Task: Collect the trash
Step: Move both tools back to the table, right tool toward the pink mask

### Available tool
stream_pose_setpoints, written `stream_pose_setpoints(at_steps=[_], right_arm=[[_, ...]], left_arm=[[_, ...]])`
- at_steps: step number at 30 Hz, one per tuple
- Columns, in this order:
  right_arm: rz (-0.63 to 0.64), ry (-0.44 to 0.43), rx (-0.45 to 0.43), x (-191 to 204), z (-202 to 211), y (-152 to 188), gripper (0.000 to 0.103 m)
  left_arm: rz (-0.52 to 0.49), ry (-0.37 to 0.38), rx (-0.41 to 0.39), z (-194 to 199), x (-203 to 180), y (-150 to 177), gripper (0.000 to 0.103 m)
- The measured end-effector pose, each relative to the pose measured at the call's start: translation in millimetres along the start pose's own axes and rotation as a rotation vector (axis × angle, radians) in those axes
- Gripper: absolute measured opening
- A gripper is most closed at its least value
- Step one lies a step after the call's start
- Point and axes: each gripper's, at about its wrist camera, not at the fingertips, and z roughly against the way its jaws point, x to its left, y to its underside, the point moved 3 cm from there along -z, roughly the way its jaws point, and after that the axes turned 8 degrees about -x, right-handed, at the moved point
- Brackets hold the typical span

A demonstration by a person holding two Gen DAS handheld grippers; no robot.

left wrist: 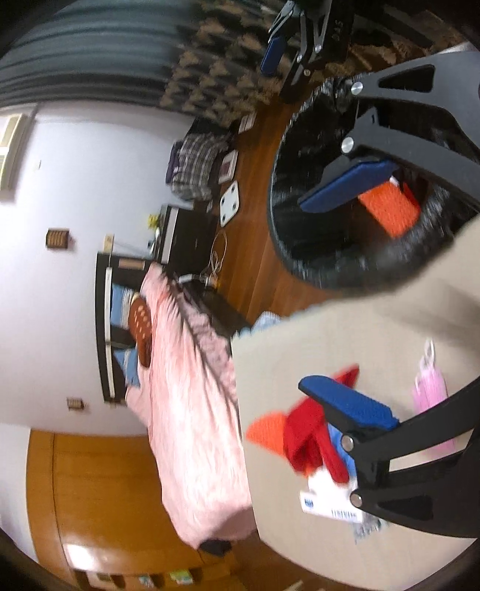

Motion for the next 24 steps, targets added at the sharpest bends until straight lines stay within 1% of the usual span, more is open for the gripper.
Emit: stream_pose_setpoints(at_steps=[11, 13, 14, 17, 21, 24], right_arm=[[0.009, -0.184, -0.002, 91, -12, -3, 0.097], [0.026, -0.216, -0.001, 112, -15, -1, 0.097], [0.038, -0.262, 0.007, 134, -18, 1, 0.097], [0.059, -0.324, 0.023, 164, -21, 8, 0.097], [0.081, -0.402, 0.046, 200, -24, 20, 0.097], [0.105, -0.440, 0.071, 223, -29, 31, 0.096]], left_arm=[[0.051, -0.217, 0.000, 47, 94, 16, 0.091], [0.053, -0.252, -0.002, 53, 107, 21, 0.091], [0.052, -0.269, -0.003, 56, 112, 23, 0.091], [0.058, -0.323, 0.005, 66, 136, 32, 0.091], [0.078, -0.368, 0.017, 76, 163, 42, 0.091], [0.087, -0.393, 0.035, 80, 177, 49, 0.091]])
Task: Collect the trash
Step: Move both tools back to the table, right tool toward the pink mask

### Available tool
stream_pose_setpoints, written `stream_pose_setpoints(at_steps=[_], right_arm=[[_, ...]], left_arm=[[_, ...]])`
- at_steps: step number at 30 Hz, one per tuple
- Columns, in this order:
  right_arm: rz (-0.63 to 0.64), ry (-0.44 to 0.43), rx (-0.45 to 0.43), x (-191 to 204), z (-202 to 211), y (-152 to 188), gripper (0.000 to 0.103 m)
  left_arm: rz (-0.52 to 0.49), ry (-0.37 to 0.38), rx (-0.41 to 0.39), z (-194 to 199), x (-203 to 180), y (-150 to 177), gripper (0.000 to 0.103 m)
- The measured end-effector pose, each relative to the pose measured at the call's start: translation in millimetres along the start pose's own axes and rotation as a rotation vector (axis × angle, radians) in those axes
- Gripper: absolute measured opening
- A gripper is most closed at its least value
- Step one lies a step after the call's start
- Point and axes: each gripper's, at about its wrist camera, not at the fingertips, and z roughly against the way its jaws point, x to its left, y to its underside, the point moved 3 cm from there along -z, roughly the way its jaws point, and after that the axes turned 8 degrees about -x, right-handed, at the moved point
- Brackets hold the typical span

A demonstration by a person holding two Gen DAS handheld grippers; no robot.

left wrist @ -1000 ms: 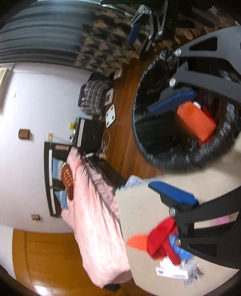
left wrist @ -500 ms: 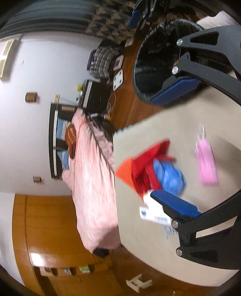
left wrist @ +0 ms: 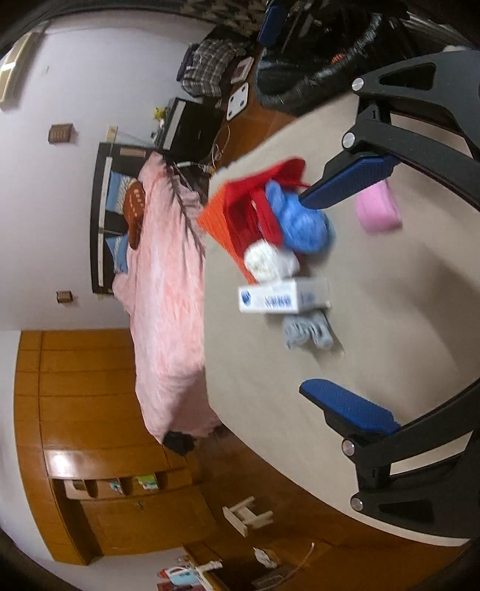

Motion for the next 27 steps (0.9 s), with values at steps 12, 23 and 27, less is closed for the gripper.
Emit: stream_pose_setpoints(at_steps=[12, 23, 27], right_arm=[[0.018, -0.035, 0.147, 26, -57, 47, 0.080], [0.042, -0.072, 0.271, 32, -73, 65, 0.068], [0.050, -0.099, 0.305, 37, -76, 69, 0.045]], left_arm=[[0.008, -0.039, 0.057, -16, 26, 25, 0.091], [0.027, -0.040, 0.085, -27, 32, 35, 0.091], [0.025, -0.038, 0.090, -28, 30, 36, 0.091]])
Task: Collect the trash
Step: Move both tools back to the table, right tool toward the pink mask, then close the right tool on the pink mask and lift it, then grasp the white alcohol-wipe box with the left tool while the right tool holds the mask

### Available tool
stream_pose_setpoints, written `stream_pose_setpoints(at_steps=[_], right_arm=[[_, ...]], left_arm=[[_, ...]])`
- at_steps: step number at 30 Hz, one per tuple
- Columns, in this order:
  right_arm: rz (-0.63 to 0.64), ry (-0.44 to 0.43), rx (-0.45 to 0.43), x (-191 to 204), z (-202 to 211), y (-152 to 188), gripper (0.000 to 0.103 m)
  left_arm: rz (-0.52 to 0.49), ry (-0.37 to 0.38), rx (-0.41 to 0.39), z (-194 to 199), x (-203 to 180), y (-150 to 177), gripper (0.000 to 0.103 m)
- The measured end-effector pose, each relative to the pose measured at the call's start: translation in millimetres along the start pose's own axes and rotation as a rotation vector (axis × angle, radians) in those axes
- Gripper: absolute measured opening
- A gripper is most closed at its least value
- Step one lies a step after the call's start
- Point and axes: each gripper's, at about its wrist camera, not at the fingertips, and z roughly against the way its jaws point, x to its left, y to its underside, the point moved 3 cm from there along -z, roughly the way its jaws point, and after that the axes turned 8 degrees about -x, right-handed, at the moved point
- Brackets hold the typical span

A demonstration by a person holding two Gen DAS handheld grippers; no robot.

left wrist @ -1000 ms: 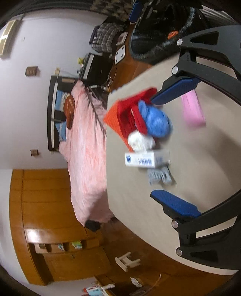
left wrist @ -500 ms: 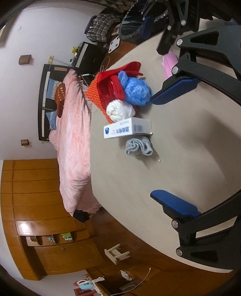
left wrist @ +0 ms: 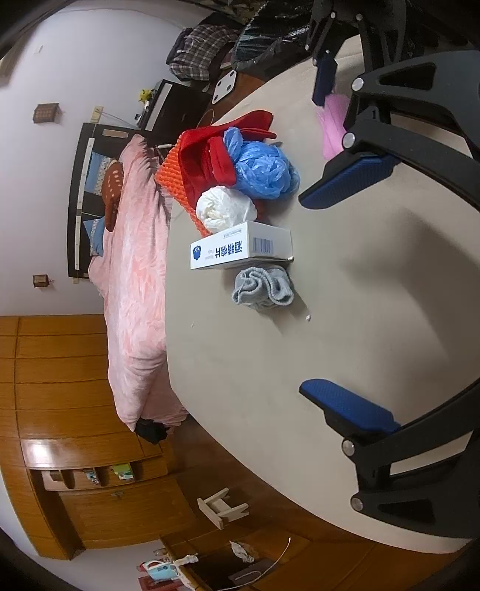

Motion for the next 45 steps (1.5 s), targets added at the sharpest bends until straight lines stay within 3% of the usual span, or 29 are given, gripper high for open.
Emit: stream_pose_setpoints(at_steps=[5, 9, 16, 23, 30, 38, 45], right_arm=[[-0.020, -0.024, 0.005, -3, 1, 1, 0.015], [-0.030, -0.025, -0.022, -5, 8, -1, 0.008], [-0.071, 0.026, -0.090, -20, 19, -23, 0.007], [-0.113, 0.068, -0.152, -40, 24, -49, 0.007], [-0.122, 0.062, -0.163, -46, 23, -57, 0.007], [-0.124, 0.055, -0.163, -48, 19, -67, 0.007], [-0.126, 0.052, -0.176, -45, 22, -65, 0.007]], left_arm=[[0.006, 0.001, 0.006, -2, -1, -1, 0.091], [0.004, 0.006, 0.007, -4, -4, -2, 0.090], [0.005, 0.015, 0.005, -9, -9, -6, 0.090], [0.006, 0.042, -0.004, -29, -22, -19, 0.075], [-0.008, 0.054, 0.008, -60, -37, -28, 0.067], [-0.039, 0.056, 0.028, -80, -47, -30, 0.044], [-0.019, 0.057, 0.020, -76, -50, -35, 0.038]])
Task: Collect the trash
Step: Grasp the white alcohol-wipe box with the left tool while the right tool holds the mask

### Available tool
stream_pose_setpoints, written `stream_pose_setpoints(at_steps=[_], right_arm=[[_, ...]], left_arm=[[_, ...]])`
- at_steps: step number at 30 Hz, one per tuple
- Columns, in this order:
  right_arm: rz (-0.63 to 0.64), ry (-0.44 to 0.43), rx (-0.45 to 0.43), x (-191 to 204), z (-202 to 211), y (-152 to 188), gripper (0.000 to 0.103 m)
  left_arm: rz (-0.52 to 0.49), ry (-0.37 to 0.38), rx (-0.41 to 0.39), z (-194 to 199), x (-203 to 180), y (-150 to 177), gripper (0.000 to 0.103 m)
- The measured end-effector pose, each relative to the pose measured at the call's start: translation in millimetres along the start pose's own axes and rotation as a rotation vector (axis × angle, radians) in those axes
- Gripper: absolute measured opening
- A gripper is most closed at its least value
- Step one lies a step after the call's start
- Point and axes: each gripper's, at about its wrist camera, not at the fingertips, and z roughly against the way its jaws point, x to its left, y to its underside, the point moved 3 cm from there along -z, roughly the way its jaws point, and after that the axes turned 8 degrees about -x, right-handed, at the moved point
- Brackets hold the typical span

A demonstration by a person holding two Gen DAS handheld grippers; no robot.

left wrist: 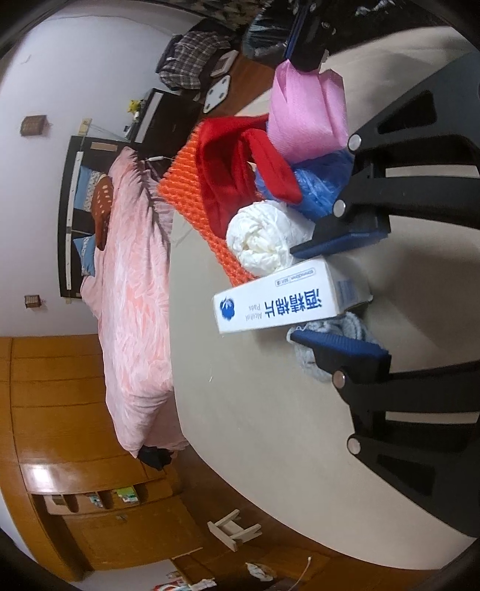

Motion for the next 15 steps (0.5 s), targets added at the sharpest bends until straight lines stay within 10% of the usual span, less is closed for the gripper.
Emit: stream_pose_setpoints(at_steps=[15], right_arm=[[0.013, -0.037, -0.099, 10, 40, -29, 0.007]], left_arm=[[0.021, 0.005, -0.118, 74, -3, -26, 0.036]])
